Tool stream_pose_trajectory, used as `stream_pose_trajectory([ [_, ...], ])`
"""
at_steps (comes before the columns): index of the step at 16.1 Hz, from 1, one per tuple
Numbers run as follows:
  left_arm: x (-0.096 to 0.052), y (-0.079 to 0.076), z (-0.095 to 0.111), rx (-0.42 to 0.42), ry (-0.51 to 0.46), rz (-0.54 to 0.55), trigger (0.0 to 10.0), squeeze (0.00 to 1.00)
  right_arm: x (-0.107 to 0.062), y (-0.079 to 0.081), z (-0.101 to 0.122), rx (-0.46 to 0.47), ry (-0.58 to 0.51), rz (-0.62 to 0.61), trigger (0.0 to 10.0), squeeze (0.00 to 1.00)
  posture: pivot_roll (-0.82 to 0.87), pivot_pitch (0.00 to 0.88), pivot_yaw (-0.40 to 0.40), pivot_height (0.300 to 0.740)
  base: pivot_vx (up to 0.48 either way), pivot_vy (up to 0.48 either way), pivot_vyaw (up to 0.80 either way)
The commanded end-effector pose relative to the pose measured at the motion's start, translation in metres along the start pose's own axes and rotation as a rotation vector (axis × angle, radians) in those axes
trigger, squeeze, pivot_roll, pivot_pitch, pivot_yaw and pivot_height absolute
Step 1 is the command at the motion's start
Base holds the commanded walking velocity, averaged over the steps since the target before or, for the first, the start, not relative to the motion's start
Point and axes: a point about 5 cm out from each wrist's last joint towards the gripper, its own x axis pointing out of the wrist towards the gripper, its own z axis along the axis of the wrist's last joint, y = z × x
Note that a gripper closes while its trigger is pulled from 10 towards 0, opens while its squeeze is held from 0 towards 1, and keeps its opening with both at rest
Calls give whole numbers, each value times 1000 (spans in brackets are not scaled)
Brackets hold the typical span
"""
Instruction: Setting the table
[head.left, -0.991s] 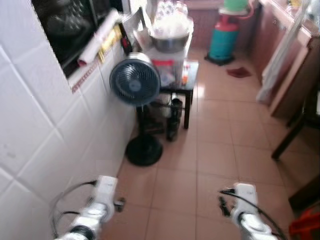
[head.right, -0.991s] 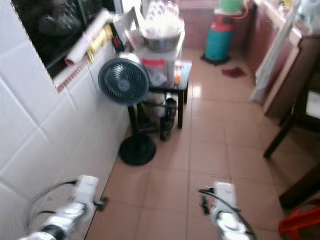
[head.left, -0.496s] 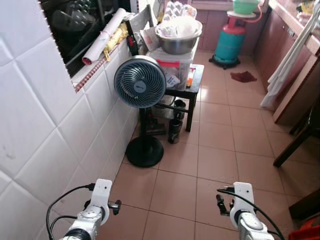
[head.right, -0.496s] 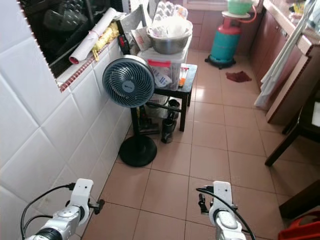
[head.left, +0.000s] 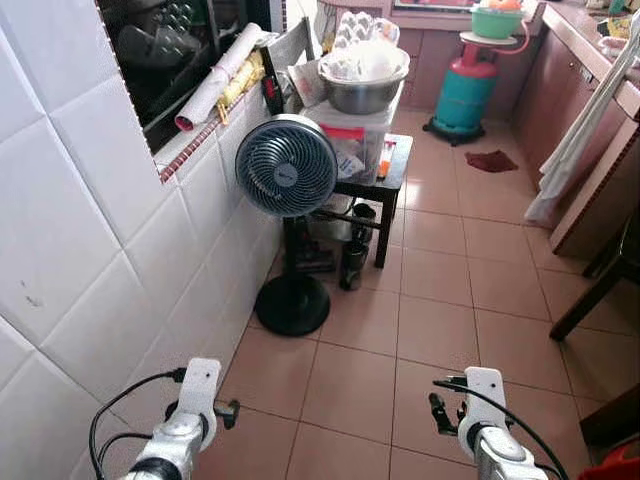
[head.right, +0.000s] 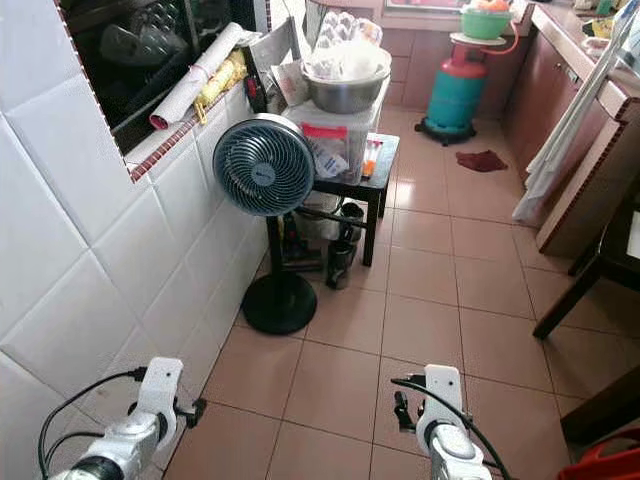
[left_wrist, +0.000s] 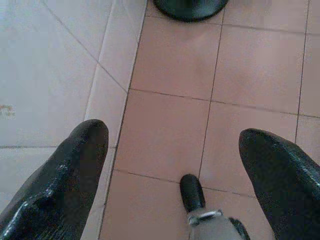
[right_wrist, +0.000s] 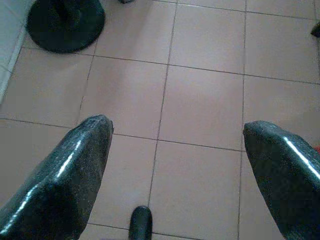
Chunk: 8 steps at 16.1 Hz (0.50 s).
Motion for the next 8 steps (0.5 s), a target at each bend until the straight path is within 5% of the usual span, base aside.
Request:
stream_pose_trajectory([
  [1, 2, 1, 16, -14, -38, 8, 10000, 0, 3, 2, 10, 10, -9, 2, 10000, 0, -7, 0, -1, 740, 0, 0, 0],
  [8, 3, -6, 31, -9, -62, -9, 10000, 0, 6, 10, 21, 19, -27, 14, 10000, 0, -8, 0, 6, 740, 0, 0, 0],
])
